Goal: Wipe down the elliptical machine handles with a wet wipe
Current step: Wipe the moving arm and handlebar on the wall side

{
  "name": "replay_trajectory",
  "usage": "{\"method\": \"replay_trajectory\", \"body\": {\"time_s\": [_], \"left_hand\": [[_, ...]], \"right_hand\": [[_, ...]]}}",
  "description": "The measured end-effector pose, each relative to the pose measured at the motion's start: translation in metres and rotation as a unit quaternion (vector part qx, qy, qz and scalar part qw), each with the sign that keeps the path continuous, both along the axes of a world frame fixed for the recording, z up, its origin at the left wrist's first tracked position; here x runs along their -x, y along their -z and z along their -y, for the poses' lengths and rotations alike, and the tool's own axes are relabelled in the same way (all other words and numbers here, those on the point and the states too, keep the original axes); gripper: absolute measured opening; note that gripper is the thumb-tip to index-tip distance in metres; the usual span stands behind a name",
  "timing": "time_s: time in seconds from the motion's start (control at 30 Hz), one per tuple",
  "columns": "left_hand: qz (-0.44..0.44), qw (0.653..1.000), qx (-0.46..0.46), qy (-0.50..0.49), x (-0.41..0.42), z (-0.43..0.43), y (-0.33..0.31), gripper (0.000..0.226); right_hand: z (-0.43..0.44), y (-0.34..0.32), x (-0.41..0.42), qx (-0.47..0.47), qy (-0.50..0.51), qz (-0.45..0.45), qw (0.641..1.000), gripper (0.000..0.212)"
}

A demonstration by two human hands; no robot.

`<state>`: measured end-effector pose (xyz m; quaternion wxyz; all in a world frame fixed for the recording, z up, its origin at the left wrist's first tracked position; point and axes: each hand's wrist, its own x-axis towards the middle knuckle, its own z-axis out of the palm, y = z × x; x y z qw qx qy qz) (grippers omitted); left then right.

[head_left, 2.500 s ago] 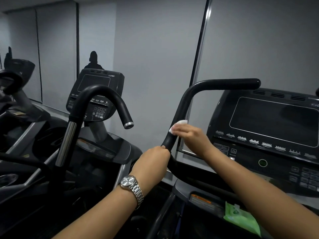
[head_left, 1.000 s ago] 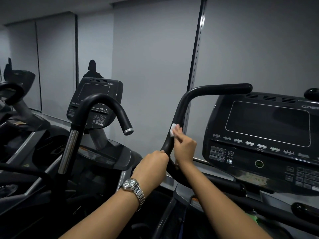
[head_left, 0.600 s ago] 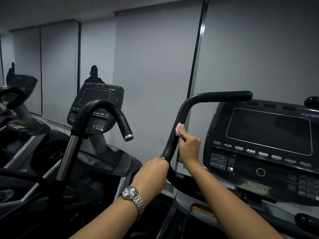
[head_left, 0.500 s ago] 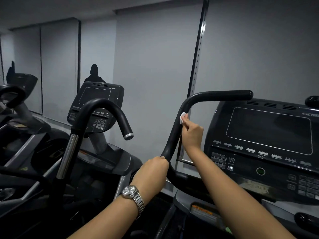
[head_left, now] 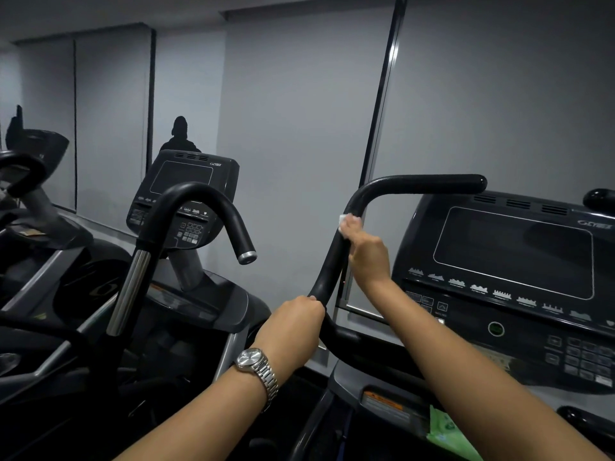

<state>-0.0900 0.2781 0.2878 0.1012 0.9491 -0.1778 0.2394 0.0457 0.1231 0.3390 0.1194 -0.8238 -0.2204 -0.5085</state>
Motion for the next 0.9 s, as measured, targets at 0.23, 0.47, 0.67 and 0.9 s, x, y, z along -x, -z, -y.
{"method": "replay_trajectory", "body": {"time_s": [0.23, 0.47, 0.67, 0.9], "left_hand": [[-0.009, 1.0, 0.01, 0.005, 0.0, 0.0, -0.002, 0.019], [-0.003, 1.0, 0.015, 0.0, 0.001, -0.001, -0.001, 0.018], [-0.017, 1.0, 0.022, 0.008, -0.002, -0.001, -0.002, 0.021], [-0.011, 1.0, 0.012, -0.003, -0.003, 0.0, 0.001, 0.02]], "right_hand": [[0.016, -0.006, -0.001, 0.179, -0.036, 0.025, 0.983, 0.051], [0.004, 0.002, 0.002, 0.182, 0.001, 0.004, 0.983, 0.039], [0.015, -0.046, -0.007, 0.206, 0.023, -0.004, 0.978, 0.037], [0.005, -0.005, 0.007, 0.254, 0.027, -0.035, 0.966, 0.032]]}}
